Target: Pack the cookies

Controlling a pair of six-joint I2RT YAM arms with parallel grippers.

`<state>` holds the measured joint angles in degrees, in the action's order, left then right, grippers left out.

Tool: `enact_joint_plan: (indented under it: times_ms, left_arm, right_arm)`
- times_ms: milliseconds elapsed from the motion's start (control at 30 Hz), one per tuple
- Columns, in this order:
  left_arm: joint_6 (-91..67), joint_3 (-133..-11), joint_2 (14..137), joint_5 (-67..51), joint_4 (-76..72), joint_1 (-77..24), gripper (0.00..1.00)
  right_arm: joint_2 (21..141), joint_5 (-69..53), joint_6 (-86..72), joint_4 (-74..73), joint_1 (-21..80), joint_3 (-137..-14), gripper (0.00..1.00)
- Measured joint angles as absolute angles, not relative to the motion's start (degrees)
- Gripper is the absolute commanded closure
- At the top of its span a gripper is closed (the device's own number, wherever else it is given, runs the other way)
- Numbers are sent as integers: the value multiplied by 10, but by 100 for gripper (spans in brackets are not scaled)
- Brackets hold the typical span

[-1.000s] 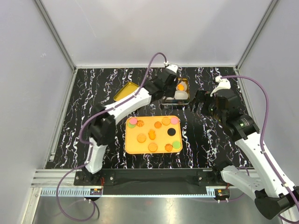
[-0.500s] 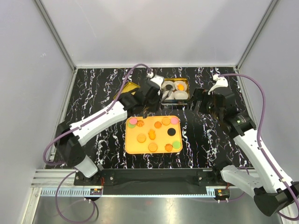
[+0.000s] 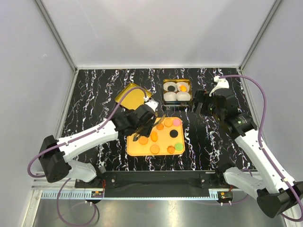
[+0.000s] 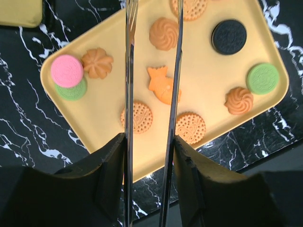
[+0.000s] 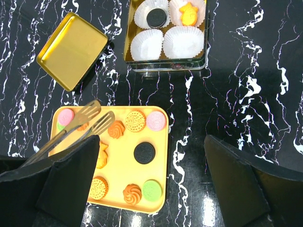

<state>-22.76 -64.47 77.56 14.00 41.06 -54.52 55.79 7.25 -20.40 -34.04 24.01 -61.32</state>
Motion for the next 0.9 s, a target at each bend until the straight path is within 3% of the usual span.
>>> enact_joint_plan:
  times_ms: [900]
  left_arm:
    - [-245, -610, 795, 159, 406, -586, 51]
  right_arm:
    - [559, 65, -207, -338, 240, -607, 0]
